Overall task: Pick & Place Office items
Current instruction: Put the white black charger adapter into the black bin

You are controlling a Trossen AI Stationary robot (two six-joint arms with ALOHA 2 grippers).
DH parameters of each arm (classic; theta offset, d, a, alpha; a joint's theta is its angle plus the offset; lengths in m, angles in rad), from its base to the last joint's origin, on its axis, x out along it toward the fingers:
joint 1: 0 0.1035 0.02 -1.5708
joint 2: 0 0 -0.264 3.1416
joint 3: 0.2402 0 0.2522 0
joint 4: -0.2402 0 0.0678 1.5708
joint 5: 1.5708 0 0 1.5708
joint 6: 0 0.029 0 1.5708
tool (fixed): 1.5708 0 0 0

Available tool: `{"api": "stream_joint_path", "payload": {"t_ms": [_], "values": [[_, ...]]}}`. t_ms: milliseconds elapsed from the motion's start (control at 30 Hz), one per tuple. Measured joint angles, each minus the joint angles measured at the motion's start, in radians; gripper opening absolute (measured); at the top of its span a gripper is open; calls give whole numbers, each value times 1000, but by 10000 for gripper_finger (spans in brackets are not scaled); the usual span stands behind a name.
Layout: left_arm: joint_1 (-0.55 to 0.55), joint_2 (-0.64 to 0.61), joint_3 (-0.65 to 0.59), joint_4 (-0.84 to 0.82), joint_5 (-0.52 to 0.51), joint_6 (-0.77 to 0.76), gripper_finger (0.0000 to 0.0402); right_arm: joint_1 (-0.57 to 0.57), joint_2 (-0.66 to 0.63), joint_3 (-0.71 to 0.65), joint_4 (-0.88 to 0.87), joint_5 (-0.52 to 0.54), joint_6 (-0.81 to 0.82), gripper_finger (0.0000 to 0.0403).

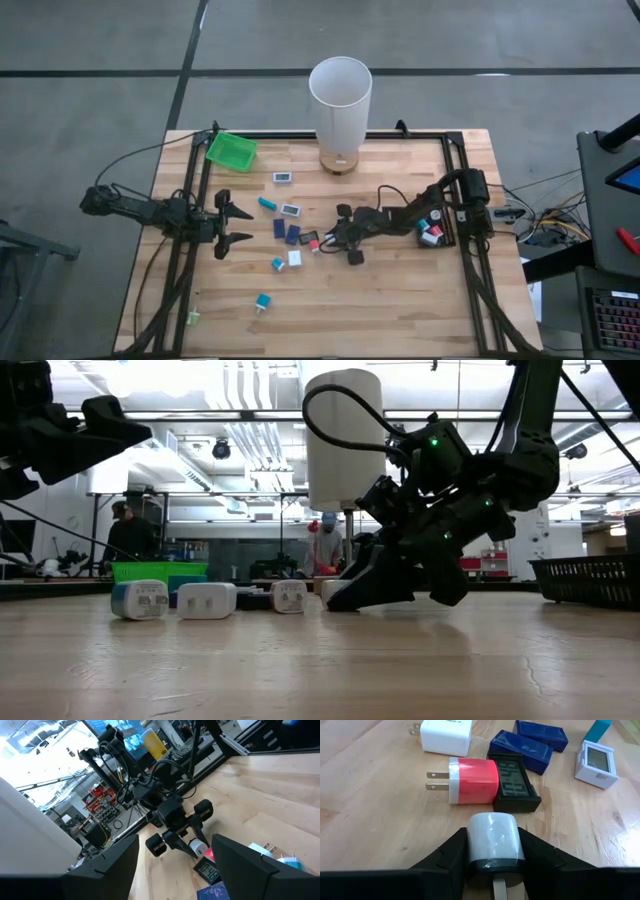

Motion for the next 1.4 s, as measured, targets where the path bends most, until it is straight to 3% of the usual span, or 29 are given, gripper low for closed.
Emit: {"api": "stream_joint_path", "payload": {"t_ms": [300,533,733,1167,1400], "values": [[0,0,0,0,0,0,257,-2,-43,-2,-31,21,16,137],[0,0,0,0,0,0,257,0,-245,-2,-228,70,18,137],[0,0,0,0,0,0,257,0,-460,-1,-469,129,128,137],[0,0,0,0,0,0,257,0,-849,-1,-1060,257,590,137],[0,0,0,0,0,0,257,0,-1002,-1,-1365,290,955,137]]}}
